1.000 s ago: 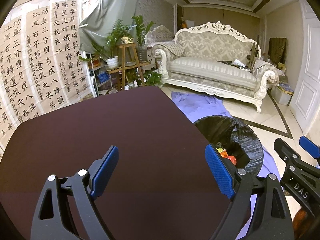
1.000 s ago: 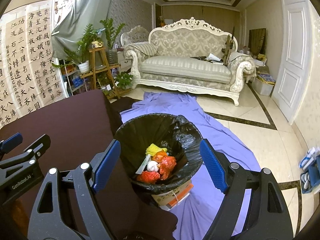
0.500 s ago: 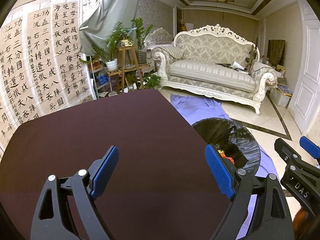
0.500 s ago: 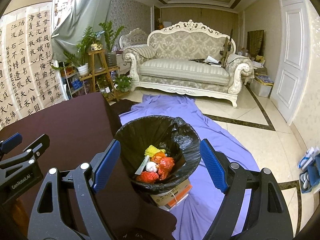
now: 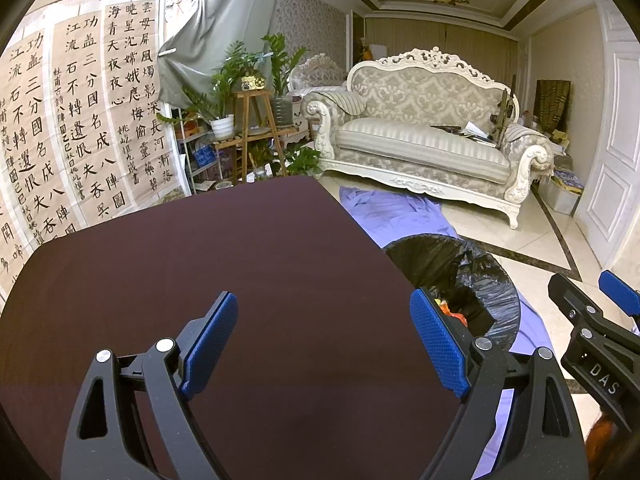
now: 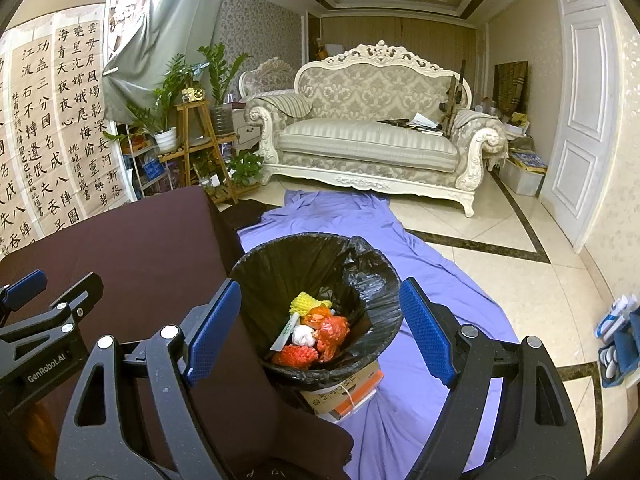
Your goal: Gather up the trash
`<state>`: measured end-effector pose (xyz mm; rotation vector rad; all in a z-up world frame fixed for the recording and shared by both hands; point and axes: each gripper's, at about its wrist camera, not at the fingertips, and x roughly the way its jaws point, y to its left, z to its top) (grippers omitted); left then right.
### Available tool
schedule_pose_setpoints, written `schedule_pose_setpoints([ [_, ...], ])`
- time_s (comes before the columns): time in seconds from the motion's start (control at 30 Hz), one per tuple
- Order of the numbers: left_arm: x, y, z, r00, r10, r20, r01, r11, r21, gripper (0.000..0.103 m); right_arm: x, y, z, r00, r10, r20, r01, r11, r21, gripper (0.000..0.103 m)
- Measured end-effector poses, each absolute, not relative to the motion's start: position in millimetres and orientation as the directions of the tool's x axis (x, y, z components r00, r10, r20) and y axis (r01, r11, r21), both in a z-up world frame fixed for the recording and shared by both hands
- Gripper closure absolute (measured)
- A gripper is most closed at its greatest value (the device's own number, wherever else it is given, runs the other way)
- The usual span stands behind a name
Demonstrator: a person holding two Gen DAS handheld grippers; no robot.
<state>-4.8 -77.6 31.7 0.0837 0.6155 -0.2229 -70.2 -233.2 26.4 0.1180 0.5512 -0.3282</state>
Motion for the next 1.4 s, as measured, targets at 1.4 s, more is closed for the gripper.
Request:
schedule_pose_setpoints([
  [1.4, -17.4, -97.8, 34.4, 0.820, -0.176, -0.545, 0.233, 0.972, 0.037, 0.018, -71.2, -231.8, 24.7, 0.801, -0.274, -0.532, 0.337, 0.941, 0.021, 0.023],
])
